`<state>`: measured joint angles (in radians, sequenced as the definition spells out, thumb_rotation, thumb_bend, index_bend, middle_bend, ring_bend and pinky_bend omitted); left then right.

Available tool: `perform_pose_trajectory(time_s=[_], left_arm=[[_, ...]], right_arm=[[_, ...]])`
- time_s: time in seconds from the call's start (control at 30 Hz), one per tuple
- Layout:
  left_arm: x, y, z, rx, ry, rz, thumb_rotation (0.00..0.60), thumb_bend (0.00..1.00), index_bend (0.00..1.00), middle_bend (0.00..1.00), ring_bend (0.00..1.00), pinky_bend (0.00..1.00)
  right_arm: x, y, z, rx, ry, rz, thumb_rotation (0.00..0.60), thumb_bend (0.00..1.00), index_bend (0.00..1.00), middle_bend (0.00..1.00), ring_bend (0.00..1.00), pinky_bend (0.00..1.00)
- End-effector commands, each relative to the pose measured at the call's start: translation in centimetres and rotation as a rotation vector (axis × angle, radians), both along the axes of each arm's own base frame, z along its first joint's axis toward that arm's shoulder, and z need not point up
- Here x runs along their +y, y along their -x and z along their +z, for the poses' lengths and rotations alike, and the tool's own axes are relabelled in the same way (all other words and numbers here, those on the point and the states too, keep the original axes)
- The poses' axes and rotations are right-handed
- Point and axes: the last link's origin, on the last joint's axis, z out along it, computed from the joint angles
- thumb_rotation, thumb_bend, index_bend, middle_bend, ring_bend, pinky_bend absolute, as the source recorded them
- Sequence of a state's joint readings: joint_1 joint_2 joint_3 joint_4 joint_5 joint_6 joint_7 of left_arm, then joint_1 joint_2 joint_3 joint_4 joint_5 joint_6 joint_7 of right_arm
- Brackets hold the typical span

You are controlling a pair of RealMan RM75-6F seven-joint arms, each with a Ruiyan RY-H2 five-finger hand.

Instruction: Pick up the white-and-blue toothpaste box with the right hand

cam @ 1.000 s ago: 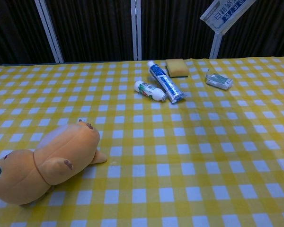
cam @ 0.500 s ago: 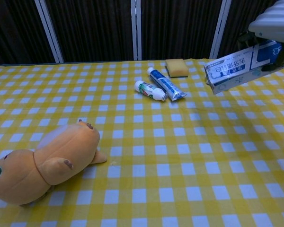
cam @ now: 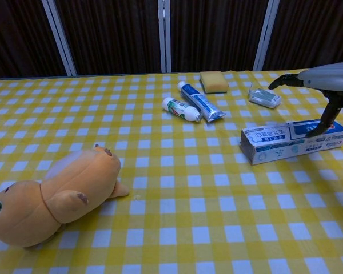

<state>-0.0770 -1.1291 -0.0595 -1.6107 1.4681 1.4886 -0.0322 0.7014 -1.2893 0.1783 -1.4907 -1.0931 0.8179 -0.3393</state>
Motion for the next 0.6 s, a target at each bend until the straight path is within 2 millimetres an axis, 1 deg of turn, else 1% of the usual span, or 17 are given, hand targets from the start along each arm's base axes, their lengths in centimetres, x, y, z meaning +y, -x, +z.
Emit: perform_pose_trajectory(time_s=[0.03,0.1,0.23,0.3,0.37,0.6], left_arm=[[-0.1,-0.1,0.2,-0.006,-0.003,-0.006,0.600,0.02,0.00,0.00,0.00,0.00],[-0.3,-0.2,0.4,-0.010,-0.009,-0.014,0.600,0.02,0.00,0.00,0.00,0.00],[-0.7,-0.4,0.7,-0.020,-0.018,-0.028,0.600,0.02,0.00,0.00,0.00,0.00],[-0.8,-0.5,0.8,-0.026,-0.018,-0.035,0.600,0.02,0.00,0.00,0.00,0.00],[-0.9,-0.5,0.9,-0.033,-0.015,-0.043,0.600,0.02,0.00,0.00,0.00,0.00],[-1.2,-0.7,1.1,-0.048,-0.003,-0.065,0.600,0.02,0.00,0.00,0.00,0.00]], right_arm=[[2.4,-0.6,1.8,-0.088,0.044,0.042,0.600,0.00,0.00,0.00,0.04,0.00],[4.3,-0.2,3.1,-0.126,0.077,0.067,0.600,0.00,0.00,0.00,0.02,0.00],[8.3,2.0,5.6,-0.164,0.155,0.117,0.600,0.00,0.00,0.01,0.00,0.00],[9.9,3.1,6.7,-0.172,0.184,0.124,0.600,0.00,0.00,0.02,0.00,0.00],[11.2,4.1,7.6,-0.171,0.217,0.127,0.600,0.00,0.00,0.02,0.00,0.00],[14.6,6.8,9.6,-0.149,0.317,0.125,0.600,0.00,0.00,0.02,0.00,0.00]])
